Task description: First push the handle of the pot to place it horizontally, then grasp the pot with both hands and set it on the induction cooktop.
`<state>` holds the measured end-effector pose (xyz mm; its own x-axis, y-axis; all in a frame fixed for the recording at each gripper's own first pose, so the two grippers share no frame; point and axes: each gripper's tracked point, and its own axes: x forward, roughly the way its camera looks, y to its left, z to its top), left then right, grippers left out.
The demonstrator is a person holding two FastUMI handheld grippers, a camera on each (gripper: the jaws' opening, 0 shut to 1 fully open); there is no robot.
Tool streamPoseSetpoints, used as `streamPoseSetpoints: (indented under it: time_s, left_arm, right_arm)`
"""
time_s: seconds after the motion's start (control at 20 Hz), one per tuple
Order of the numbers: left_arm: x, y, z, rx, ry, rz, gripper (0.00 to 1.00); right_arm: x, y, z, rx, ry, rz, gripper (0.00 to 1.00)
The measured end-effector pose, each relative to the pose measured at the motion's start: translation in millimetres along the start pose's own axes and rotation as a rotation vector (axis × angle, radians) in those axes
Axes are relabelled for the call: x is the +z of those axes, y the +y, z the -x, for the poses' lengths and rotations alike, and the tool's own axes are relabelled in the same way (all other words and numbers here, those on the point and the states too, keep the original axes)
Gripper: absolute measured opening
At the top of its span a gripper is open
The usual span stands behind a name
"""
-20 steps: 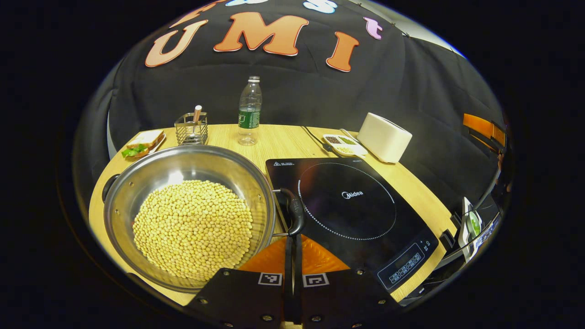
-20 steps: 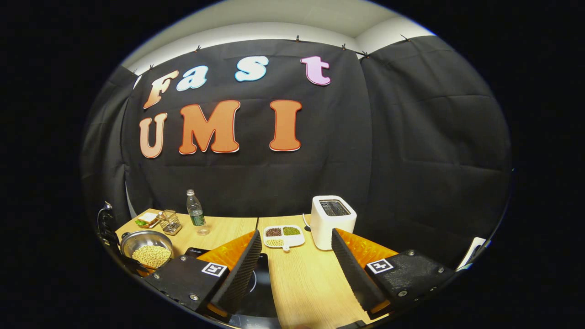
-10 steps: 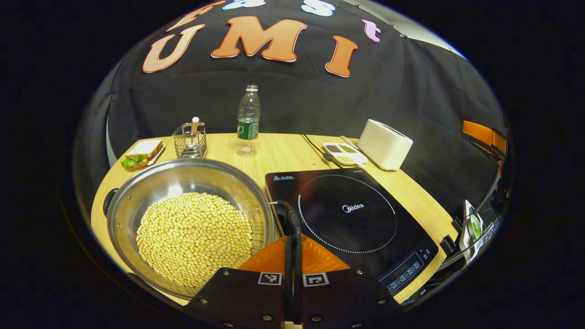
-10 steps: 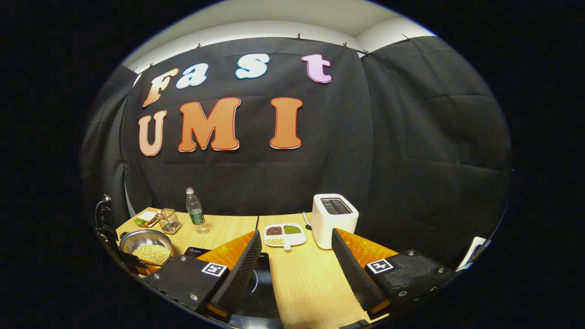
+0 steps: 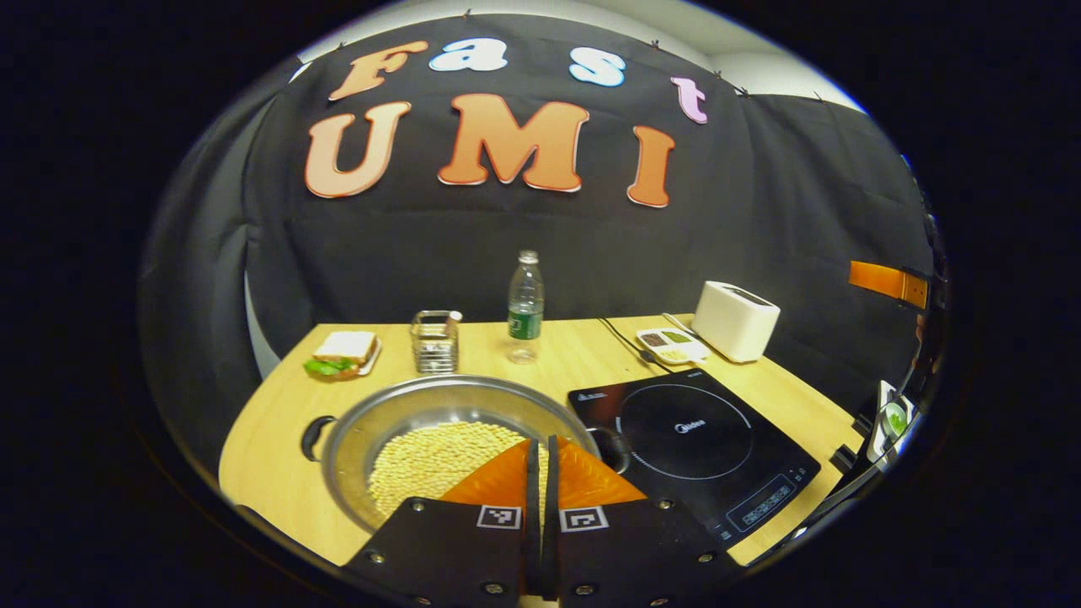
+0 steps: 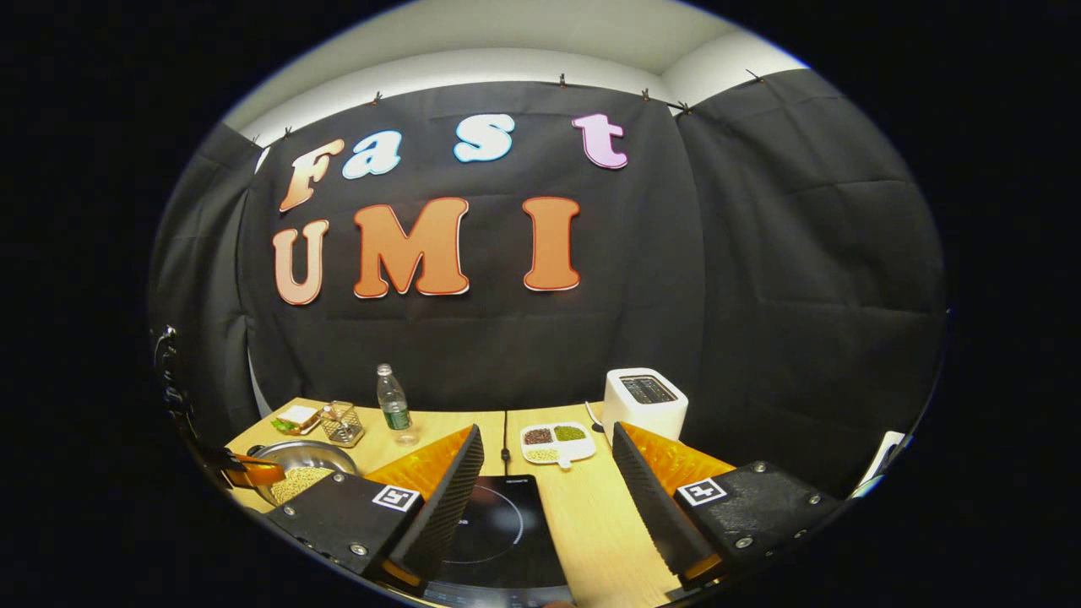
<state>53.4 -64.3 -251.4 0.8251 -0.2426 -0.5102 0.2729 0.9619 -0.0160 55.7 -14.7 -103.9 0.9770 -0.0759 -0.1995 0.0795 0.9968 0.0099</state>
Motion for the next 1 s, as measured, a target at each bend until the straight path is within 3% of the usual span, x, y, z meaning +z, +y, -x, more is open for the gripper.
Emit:
streamPoseSetpoints:
  time_s: [0.3,0.35,0.45,0.65,0.7,0.8,1.0]
  left_arm:
    - [10.2,86.9,37.2,0.112,-0.067,0.039,0.02]
    - [10.0,96.5,40.7,0.116,-0.077,0.051,0.01]
    - [9.2,109.9,47.0,0.107,-0.090,0.088,0.07]
    - [-2.5,131.6,44.9,0.081,-0.086,0.110,0.34]
    - [-4.6,139.1,41.3,0.088,-0.087,0.109,0.57]
    - [-6.1,156.4,31.5,0.111,-0.093,0.111,0.82]
    - [-28.3,181.0,0.3,0.111,-0.033,0.118,0.82]
  right_arm:
    - [-6.5,68.2,10.4,0.072,0.007,-0.029,0.95]
    - [-10.3,78.8,9.5,0.074,0.013,-0.035,1.00]
    - [-21.2,103.7,6.8,0.085,0.035,-0.051,0.95]
    - [-43.5,150.6,-0.1,0.119,0.081,-0.077,0.95]
    - [-50.6,162.1,-2.0,0.127,0.096,-0.080,0.95]
    - [-67.4,178.3,-7.2,0.131,0.129,-0.068,0.95]
    - [-104.9,204.3,-22.0,0.127,0.199,-0.010,0.95]
